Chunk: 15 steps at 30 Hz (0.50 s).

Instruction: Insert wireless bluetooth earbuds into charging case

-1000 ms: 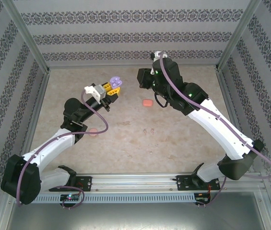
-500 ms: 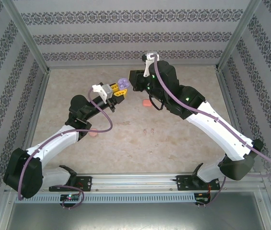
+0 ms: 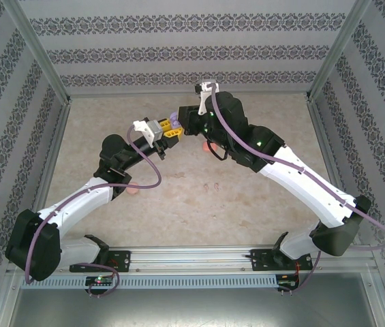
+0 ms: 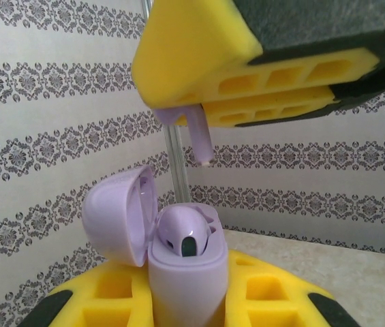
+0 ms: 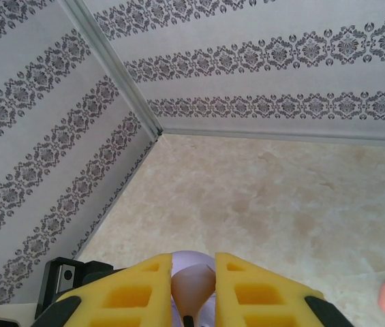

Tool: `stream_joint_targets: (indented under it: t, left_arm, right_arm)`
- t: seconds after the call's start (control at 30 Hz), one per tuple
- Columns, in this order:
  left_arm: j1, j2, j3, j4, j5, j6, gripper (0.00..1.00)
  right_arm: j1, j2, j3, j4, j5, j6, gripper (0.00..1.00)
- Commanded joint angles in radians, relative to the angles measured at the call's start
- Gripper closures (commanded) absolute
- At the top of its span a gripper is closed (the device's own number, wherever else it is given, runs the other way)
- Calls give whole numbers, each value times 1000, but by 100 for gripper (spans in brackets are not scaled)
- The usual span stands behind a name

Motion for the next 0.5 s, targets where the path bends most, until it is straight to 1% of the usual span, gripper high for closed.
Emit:
stream_joint_targets:
  t: [0.0, 0.47]
  left_arm:
    - [-12, 1, 33, 12, 13, 20, 100]
    - [-12, -4, 37, 18, 6, 22, 100]
  right_arm:
    - [13, 10, -16, 27, -16, 23, 81]
    - [15, 14, -59, 28, -14, 36, 81]
